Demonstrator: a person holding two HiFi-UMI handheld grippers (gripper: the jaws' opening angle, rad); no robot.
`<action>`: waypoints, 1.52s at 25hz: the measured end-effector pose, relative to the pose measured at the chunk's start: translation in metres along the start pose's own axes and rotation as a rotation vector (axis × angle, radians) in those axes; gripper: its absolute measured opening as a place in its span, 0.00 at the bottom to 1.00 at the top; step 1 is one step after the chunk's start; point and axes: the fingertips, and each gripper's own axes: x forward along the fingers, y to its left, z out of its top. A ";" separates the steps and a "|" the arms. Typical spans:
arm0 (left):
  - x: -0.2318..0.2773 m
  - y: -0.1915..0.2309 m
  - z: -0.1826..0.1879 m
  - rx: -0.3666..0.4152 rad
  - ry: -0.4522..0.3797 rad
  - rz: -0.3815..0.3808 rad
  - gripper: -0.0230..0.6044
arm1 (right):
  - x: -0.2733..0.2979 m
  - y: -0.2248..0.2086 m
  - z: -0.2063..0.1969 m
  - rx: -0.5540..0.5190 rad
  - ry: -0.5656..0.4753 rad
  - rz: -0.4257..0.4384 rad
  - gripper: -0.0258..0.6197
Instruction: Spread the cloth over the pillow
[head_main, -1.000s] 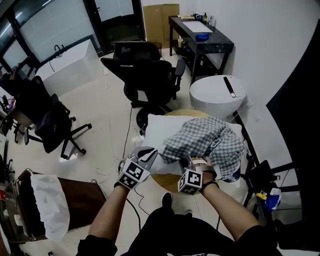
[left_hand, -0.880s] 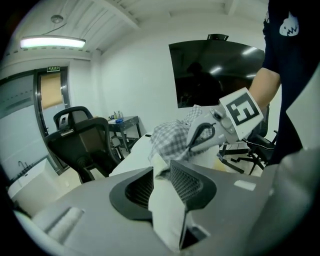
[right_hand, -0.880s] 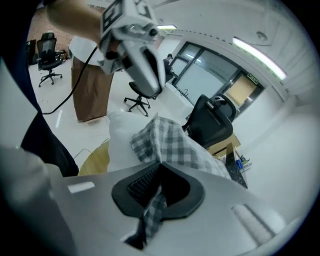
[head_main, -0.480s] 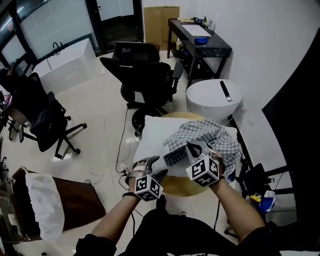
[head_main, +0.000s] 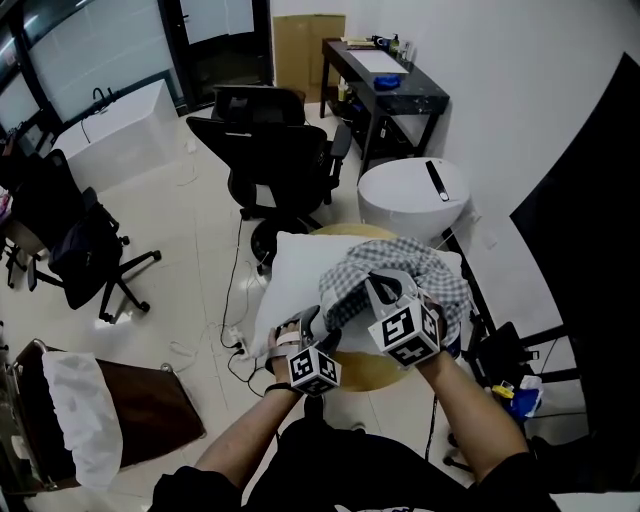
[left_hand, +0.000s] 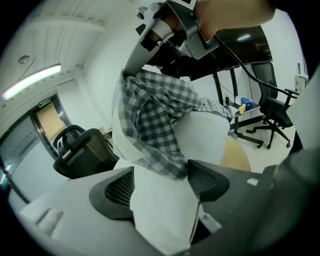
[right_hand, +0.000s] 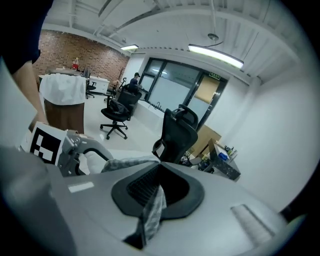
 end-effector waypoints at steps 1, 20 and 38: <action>-0.002 0.005 0.001 0.009 -0.007 0.013 0.51 | -0.001 0.001 0.002 0.001 -0.004 0.001 0.05; -0.110 0.145 -0.039 0.433 -0.027 0.007 0.07 | -0.036 0.040 0.053 -0.011 -0.113 0.236 0.05; -0.095 0.131 -0.126 0.379 0.101 -0.103 0.06 | 0.008 0.141 0.013 -0.042 0.003 0.494 0.05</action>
